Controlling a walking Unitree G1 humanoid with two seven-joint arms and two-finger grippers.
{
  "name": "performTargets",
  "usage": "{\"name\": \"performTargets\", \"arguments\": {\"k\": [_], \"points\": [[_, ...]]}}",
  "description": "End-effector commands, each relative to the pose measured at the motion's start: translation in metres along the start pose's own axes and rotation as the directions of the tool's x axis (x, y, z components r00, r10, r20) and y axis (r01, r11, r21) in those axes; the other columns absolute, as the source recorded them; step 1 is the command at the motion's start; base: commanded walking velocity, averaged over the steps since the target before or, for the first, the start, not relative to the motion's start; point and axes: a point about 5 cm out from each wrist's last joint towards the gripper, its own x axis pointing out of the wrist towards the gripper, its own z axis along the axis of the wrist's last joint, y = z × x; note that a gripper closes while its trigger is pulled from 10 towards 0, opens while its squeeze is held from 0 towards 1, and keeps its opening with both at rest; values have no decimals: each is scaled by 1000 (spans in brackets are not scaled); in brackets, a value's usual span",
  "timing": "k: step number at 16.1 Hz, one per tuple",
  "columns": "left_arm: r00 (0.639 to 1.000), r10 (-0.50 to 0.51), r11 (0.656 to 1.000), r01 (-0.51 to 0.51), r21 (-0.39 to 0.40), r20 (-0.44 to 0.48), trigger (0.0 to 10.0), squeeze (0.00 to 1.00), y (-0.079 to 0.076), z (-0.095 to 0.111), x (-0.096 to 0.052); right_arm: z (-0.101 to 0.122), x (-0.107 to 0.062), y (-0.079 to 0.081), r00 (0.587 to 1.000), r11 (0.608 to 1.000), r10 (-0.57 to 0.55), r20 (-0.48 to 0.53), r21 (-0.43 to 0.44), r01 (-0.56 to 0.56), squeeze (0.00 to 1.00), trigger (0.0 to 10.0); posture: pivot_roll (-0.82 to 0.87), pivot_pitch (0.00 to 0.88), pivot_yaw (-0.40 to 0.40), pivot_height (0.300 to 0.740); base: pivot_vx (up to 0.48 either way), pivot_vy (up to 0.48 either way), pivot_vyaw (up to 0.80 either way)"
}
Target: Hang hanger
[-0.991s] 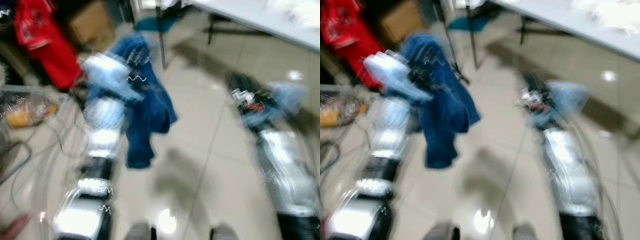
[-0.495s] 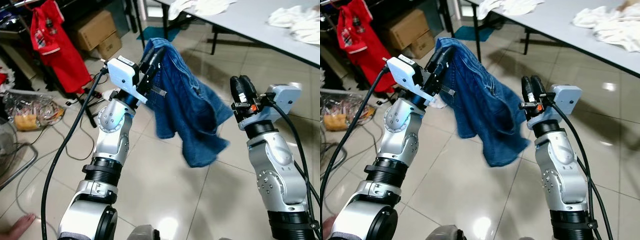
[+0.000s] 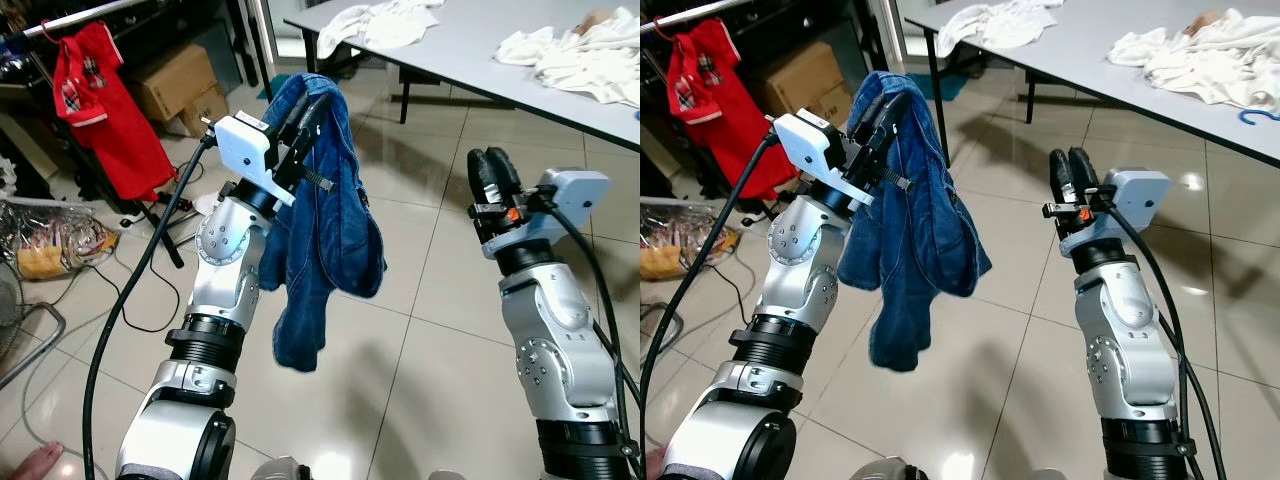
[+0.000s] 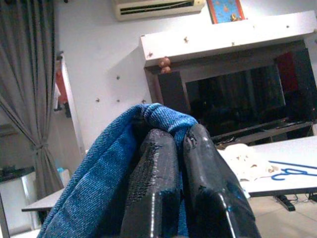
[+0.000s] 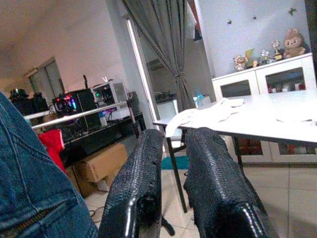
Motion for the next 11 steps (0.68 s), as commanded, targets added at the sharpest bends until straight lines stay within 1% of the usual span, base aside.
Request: {"name": "performTargets", "arguments": {"k": [1,3,6,8,9,11], "points": [[999,12,1000,-13,11,34,0,0,4,8,4,1,5,4,1000,1000,16,4,12,-16,0,10000,-177,0,151,740,0,0,0],[1000,1,1000,-1,10,22,0,0,5,7,2,-5,4,3,999,1000,20,-31,16,-19,0,10000,-176,0,147,740,0,0,0],[1000,-5,1000,5,14,5,0,0,10,6,1,-7,5,2,999,1000,27,-39,6,-27,0,10000,-173,0,144,740,0,0,0],[1000,-10,1000,10,12,-2,0,0,9,5,0,-8,5,2,998,999,34,-44,3,-34,0,10000,-173,0,143,740,0,0,0],[1000,-14,1000,14,3,-11,0,0,8,4,-2,-9,5,3,998,999,39,-51,0,-39,0,10000,-173,0,143,740,0,0,0],[999,-11,998,8,-55,-51,0,0,6,-5,-8,-14,2,3,995,998,60,-80,-30,-63,0,10000,-172,0,141,740,0,0,0]]}}
